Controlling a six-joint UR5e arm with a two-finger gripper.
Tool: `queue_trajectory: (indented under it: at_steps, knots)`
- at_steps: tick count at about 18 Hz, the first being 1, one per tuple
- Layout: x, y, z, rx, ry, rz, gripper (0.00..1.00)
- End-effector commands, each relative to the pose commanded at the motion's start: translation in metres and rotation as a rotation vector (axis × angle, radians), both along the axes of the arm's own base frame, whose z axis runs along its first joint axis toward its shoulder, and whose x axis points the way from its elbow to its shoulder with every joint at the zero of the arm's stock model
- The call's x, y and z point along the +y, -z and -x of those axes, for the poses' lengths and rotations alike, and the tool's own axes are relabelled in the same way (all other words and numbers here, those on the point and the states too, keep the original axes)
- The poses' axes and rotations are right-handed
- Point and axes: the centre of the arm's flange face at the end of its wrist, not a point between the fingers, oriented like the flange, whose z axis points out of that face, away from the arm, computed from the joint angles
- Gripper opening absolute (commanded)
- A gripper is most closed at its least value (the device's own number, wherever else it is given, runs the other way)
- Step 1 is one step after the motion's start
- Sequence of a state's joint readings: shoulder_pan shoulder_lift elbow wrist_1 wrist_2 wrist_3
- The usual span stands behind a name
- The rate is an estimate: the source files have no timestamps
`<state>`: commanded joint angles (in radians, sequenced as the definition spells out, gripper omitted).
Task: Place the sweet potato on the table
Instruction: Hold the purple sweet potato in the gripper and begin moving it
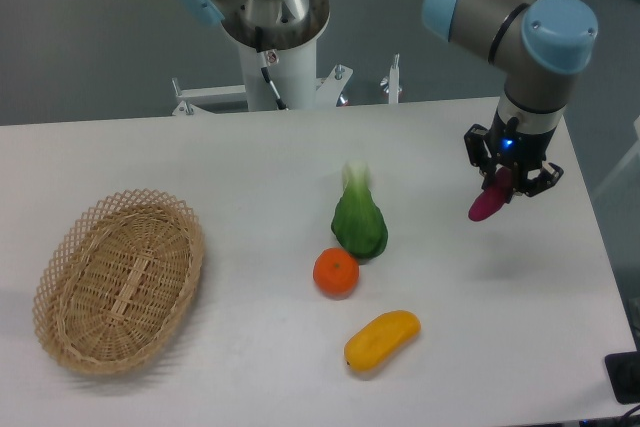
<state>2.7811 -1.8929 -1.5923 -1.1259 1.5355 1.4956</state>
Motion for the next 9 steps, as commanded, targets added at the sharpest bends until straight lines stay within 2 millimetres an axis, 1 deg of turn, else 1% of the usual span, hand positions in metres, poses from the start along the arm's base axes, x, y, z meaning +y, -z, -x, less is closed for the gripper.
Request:
queue_trajectory:
  at_steps: [5, 7, 9]
  knots:
    - [0.002, 0.004, 0.002, -0.002, -0.002, 0.005, 0.28]
    - [0.004, 0.008, 0.006, -0.006, -0.002, 0.011, 0.28]
    - [0.006, 0.018, 0.010, -0.006, -0.008, 0.027, 0.28]
